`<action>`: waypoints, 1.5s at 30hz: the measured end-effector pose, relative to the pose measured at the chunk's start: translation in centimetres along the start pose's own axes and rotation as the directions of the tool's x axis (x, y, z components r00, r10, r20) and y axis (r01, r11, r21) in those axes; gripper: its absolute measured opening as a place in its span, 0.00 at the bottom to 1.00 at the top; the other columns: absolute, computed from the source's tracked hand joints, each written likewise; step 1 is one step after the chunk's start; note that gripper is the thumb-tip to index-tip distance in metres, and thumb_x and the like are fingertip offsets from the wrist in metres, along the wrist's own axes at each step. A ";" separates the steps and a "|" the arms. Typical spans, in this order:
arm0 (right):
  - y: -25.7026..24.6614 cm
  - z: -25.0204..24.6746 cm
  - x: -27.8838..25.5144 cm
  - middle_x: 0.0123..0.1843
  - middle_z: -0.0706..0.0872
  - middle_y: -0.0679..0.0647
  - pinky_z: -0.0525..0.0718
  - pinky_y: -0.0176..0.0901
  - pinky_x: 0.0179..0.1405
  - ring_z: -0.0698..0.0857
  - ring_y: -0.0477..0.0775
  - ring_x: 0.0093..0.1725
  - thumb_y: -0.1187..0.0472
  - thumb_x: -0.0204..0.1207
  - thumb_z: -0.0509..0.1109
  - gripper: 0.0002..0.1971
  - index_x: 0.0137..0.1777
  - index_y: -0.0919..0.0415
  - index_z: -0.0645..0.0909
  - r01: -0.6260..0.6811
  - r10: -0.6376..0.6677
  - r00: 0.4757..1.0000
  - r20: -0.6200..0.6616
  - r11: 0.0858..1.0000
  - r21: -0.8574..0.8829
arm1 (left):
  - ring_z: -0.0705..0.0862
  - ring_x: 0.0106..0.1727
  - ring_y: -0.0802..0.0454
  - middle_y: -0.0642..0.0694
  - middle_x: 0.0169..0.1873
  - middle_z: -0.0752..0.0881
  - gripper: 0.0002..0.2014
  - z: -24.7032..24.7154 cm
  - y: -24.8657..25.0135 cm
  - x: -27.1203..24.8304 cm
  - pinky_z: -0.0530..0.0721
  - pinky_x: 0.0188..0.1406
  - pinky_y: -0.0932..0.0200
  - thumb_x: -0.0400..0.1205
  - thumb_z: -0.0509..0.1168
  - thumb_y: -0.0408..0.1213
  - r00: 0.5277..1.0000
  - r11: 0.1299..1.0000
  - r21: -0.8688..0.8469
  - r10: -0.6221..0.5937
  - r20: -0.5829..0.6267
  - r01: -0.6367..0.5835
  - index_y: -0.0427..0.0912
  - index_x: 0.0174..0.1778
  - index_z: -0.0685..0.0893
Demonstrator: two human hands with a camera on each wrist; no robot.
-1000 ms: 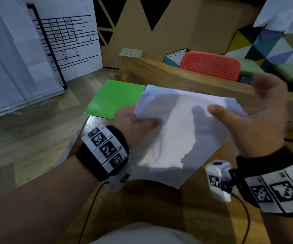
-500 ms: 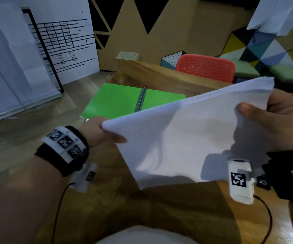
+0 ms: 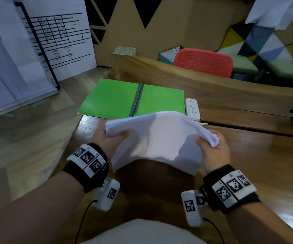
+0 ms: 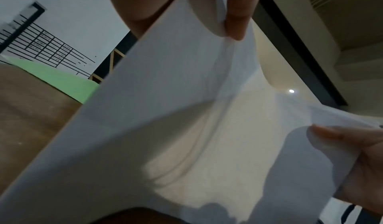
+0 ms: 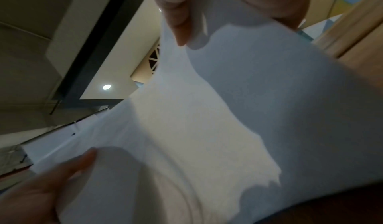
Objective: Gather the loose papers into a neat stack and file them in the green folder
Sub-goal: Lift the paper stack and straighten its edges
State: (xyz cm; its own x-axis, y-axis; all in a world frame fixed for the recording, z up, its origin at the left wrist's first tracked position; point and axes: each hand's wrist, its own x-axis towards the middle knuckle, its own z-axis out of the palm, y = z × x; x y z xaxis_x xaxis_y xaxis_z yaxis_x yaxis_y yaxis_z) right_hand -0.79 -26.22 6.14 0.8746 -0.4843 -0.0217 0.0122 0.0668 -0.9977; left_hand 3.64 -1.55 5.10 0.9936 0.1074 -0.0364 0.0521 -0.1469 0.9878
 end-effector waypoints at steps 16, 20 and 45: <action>-1.3 -0.4 1.7 0.34 0.80 0.53 0.76 0.48 0.39 0.77 0.53 0.37 0.62 0.77 0.68 0.10 0.33 0.55 0.76 -0.115 0.127 0.990 -0.067 0.979 0.168 | 0.81 0.27 0.55 0.55 0.21 0.88 0.08 -0.2 2.0 1.0 0.78 0.31 0.61 0.65 0.67 0.40 0.992 0.951 -0.310 -0.062 -0.114 0.024 0.48 0.21 0.87; -1.8 -0.3 2.0 0.36 0.79 0.51 0.77 0.56 0.54 0.77 0.58 0.46 0.65 0.76 0.67 0.12 0.32 0.53 0.77 -0.095 0.110 0.990 -0.087 0.983 0.157 | 0.83 0.23 0.63 0.56 0.21 0.88 0.13 -0.1 2.3 1.2 0.81 0.29 0.67 0.78 0.60 0.27 0.990 0.950 -0.313 -0.022 -0.137 -0.022 0.43 0.29 0.82; 1.0 -0.8 2.0 0.54 0.89 0.56 0.81 0.62 0.66 0.86 0.60 0.59 0.67 0.70 0.75 0.13 0.54 0.54 0.83 -0.091 0.093 0.995 -0.045 0.995 0.049 | 0.84 0.25 0.66 0.63 0.19 0.86 0.13 0.2 0.3 0.8 0.81 0.24 0.75 0.67 0.76 0.25 1.000 0.983 -0.185 0.009 0.006 -0.008 0.46 0.35 0.80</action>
State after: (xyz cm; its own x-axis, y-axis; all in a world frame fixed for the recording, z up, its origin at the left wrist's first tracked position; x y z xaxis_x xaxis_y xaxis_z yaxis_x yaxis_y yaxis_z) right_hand 0.59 -27.83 5.04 0.8493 -0.5147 -0.1171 -0.0435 0.1528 -0.9873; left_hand 4.46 -1.72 5.33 0.9945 0.1006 -0.0280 0.0245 0.0364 0.9990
